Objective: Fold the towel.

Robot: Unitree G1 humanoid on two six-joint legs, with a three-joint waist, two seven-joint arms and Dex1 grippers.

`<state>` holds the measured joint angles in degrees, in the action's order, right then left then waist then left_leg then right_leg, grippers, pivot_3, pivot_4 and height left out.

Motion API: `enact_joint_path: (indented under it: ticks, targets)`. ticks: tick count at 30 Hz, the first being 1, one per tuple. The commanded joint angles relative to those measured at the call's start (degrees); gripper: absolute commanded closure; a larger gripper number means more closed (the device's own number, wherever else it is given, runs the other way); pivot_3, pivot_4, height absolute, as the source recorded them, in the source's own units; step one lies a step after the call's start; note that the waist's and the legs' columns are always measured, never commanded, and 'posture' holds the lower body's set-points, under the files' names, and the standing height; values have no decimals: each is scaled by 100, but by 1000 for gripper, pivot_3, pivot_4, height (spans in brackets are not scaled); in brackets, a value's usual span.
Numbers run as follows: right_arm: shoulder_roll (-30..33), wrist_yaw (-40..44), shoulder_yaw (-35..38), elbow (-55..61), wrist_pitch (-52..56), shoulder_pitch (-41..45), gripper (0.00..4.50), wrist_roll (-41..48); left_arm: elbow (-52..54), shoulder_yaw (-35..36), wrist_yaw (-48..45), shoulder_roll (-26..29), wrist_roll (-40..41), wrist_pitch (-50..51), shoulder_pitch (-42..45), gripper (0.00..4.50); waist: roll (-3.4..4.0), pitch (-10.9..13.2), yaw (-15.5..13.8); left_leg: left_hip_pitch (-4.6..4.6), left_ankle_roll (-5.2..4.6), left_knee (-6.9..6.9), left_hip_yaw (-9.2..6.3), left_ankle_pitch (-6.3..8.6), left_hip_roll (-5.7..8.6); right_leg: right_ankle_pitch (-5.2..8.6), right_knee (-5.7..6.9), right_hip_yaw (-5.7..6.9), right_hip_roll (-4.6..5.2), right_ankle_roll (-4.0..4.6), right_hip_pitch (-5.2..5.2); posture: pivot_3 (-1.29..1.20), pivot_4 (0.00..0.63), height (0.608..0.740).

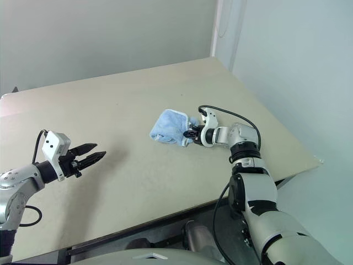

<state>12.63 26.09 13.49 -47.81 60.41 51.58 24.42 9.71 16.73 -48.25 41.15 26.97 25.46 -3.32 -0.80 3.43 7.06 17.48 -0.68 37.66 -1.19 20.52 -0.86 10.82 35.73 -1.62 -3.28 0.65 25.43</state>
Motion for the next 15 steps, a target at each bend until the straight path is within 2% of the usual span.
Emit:
enact_joint_path:
  ticks: [1, 9, 10, 13, 15]
  targets:
    - [243, 68, 87, 8, 252, 56, 2929, 40, 150, 188, 18, 93, 26, -57, 13, 1993, -1, -1, -3, -1, 0, 0, 0, 0, 0, 0, -2, 0, 0, 0, -1, 0, 0, 740]
    - [622, 733, -1, 446, 947, 2, 186, 359, 21, 145, -21, 112, -10, -60, 49, 1993, 0, 0, -30, 1, 0, -3, -3, 0, 2, 0, -12, 0, -1, 0, -5, 0, 0, 740]
    - [717, 890, -90, 542, 978, -33, 35, 368, 22, 152, -30, 119, -4, -53, 45, 1993, 0, 0, -31, 2, 0, -6, -3, 0, 2, 0, -16, 0, -1, 0, -5, 0, 0, 740]
    - [1263, 1826, -574, 1209, 823, -214, 35, 422, 62, 211, -145, 199, 62, -14, -26, 1993, 2, 1, -57, 3, 0, -21, -3, 0, 3, 0, -29, 0, 0, 0, -5, 0, 0, 740]
    - [1663, 2377, -1038, 1729, 260, -408, 35, 215, 87, 255, -239, 234, 124, -27, -86, 1993, 12, 7, -92, 2, 0, -33, 1, 0, 4, 0, -40, -3, -1, 0, -3, 0, 0, 740]
